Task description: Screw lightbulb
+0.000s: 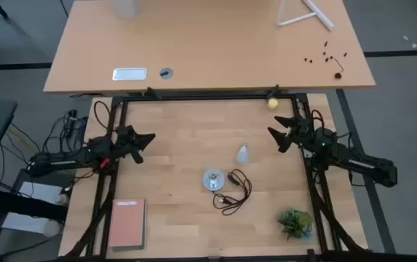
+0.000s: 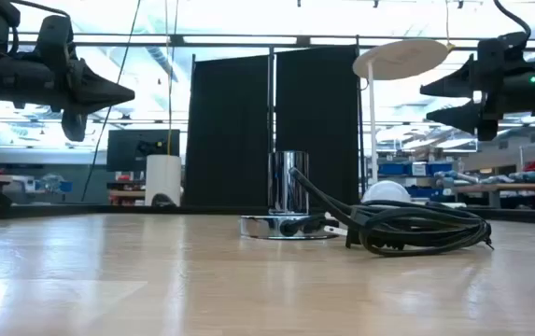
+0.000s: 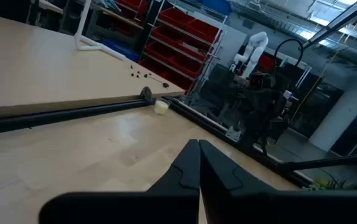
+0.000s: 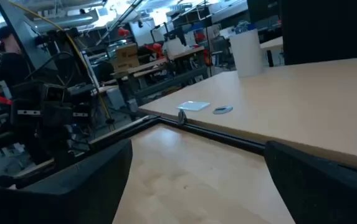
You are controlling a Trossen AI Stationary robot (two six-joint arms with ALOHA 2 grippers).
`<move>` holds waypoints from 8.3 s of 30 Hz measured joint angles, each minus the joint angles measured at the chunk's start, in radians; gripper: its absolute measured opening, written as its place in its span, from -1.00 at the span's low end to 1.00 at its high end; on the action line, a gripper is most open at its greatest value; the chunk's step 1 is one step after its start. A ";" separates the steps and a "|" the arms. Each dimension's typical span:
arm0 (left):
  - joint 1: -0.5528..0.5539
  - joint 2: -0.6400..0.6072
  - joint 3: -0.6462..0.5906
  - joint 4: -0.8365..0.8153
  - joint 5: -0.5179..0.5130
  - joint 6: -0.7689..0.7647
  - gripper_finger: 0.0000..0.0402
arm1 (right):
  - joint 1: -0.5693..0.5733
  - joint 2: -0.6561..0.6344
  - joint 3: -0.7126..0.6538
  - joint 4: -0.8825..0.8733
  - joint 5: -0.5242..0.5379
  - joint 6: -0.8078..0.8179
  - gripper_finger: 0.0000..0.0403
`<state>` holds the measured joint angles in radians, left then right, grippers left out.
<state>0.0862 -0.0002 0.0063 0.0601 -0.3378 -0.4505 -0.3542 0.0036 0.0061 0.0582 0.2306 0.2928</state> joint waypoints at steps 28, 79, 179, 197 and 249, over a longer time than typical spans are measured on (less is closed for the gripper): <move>0.000 0.000 0.000 0.000 0.000 0.000 -0.97 | 0.000 0.000 0.000 0.000 0.000 0.000 0.86; 0.000 0.000 0.000 0.000 0.000 0.000 -0.97 | 0.000 0.000 0.000 0.000 0.000 0.000 0.86; -0.003 1.056 0.480 0.480 0.141 0.215 -0.43 | 0.418 0.554 0.245 -0.291 -0.070 0.240 0.85; -0.004 1.248 0.705 0.273 0.195 0.267 -0.43 | 0.477 0.969 0.288 -0.166 -0.068 0.005 0.62; -0.005 1.321 0.711 -0.037 0.229 0.272 -0.43 | 0.400 1.467 0.533 0.132 -0.240 0.107 -0.85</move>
<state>0.0815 1.3206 0.7174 0.0230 -0.1085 -0.1780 0.0457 1.4709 0.5388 0.1905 -0.0089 0.3999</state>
